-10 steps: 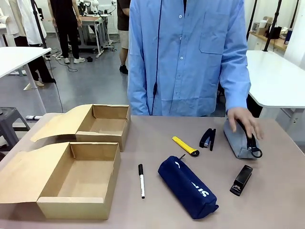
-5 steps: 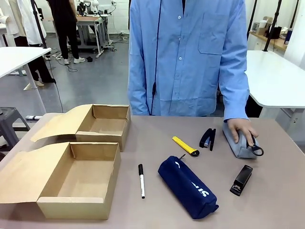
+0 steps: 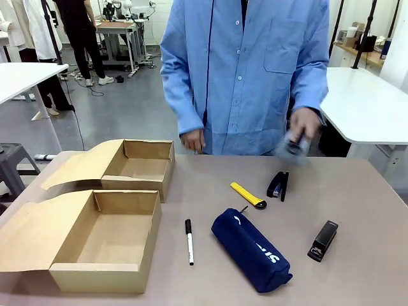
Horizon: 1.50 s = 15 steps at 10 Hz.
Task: Place items inside the box.
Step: Pick up a Pencil pouch or Stapler and place it inside the Mailer Box closest to the robot.
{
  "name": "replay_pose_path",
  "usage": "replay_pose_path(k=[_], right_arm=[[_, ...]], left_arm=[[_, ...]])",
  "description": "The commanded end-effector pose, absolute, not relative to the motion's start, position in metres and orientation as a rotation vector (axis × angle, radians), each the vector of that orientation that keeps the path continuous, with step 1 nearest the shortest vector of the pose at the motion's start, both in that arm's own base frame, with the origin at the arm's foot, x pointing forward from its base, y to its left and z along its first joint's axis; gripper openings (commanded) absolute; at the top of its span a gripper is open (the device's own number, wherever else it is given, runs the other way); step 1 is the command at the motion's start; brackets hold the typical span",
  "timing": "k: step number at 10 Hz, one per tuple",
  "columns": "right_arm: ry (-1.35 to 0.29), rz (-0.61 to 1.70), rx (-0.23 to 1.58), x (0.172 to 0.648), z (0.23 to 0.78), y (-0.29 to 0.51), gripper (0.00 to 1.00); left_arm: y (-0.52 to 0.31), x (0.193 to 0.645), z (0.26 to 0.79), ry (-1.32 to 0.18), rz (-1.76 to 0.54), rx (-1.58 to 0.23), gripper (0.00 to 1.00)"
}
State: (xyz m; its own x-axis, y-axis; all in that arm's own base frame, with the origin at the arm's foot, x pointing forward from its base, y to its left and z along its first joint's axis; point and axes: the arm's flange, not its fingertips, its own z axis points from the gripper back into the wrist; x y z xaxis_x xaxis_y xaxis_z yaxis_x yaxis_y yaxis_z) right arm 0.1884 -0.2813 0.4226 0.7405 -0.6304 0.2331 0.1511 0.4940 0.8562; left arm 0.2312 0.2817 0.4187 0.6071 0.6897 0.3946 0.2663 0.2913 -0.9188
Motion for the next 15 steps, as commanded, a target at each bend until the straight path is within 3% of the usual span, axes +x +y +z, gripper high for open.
replay_pose_path(k=[1, 3, 6, 8, 10, 11, 12, 13, 15], right_arm=[[-0.604, -0.467, 0.941, 0.194, 0.424, -0.280, 1.00], [-0.536, -0.445, 0.888, 0.217, 0.431, -0.246, 1.00], [-0.306, -0.173, 0.683, 0.278, 0.433, -0.135, 1.00], [-0.122, 0.031, 0.531, 0.305, 0.406, -0.053, 1.00], [-0.139, 0.171, 0.348, 0.313, 0.398, -0.031, 1.00], [-0.120, 0.030, 0.545, 0.337, 0.437, -0.059, 1.00], [-0.120, 0.030, 0.545, 0.337, 0.437, -0.059, 1.00], [-0.088, 0.124, 0.448, 0.349, 0.429, -0.026, 1.00], [0.033, 0.083, 0.047, 0.346, 0.431, 0.043, 1.00]], left_arm=[[0.282, 0.233, 0.420, -0.968, 0.328, -1.295, 1.00], [0.282, 0.233, 0.420, -0.968, 0.328, -1.295, 1.00], [0.282, 0.233, 0.420, -0.968, 0.328, -1.295, 1.00], [0.282, 0.233, 0.420, -0.968, 0.328, -1.295, 1.00], [0.282, 0.233, 0.420, -0.968, 0.328, -1.295, 1.00], [0.282, 0.233, 0.420, -0.968, 0.328, -1.295, 1.00], [0.282, 0.233, 0.420, -0.968, 0.328, -1.295, 1.00], [0.282, 0.233, 0.420, -0.968, 0.328, -1.295, 1.00], [0.282, 0.233, 0.420, -0.968, 0.328, -1.295, 1.00]])
